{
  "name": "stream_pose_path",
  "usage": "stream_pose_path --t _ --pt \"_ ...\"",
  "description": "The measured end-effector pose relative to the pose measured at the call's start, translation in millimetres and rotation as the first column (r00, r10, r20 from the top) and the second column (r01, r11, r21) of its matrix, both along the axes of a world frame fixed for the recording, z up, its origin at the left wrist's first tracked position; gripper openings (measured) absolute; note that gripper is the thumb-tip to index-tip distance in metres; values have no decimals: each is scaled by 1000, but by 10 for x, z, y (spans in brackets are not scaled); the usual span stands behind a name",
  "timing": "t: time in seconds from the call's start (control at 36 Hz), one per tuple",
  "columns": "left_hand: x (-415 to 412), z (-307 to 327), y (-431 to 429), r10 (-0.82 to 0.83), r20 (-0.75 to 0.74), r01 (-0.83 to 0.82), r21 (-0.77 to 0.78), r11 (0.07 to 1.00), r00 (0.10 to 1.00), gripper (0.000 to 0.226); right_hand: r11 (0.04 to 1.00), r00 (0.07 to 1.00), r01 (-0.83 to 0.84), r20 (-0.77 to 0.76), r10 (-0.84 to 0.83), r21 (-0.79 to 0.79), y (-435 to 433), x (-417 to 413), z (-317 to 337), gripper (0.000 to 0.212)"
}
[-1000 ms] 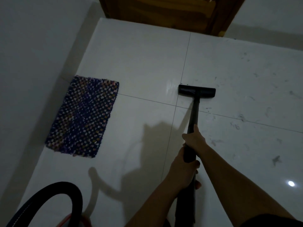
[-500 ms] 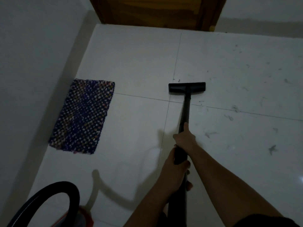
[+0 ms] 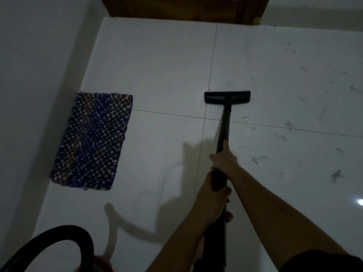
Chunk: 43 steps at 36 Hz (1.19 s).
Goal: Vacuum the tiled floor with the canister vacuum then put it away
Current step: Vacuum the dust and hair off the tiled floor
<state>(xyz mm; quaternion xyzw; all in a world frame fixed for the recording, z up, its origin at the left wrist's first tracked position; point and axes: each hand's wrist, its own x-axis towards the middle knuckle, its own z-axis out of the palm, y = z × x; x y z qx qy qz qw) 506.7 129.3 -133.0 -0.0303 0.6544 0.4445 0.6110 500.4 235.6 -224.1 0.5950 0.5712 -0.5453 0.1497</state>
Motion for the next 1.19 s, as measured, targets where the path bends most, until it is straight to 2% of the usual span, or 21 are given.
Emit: stream_pose_path --t 0.19,0.44,0.75,1.0,1.19 --pt "-322 -228 192 -23 -6 23 12 1000 1000 54 999 1000 -13 19 12 52 216 -327 -85 81" --pt "-409 -236 326 -12 -21 12 6 1000 1000 52 999 999 30 -46 -28 42 359 -389 -4 77" --pt "365 148 -32 37 -50 -37 -5 999 998 54 1000 997 16 -71 -16 4 0 369 345 78" --pt "1093 385 -341 174 -30 -175 -23 984 984 52 993 990 -114 -81 111 -31 -329 976 519 81" --pt "1418 372 -481 181 -41 -183 -46 982 983 50 982 981 -188 -56 187 -14 -466 1289 515 79"
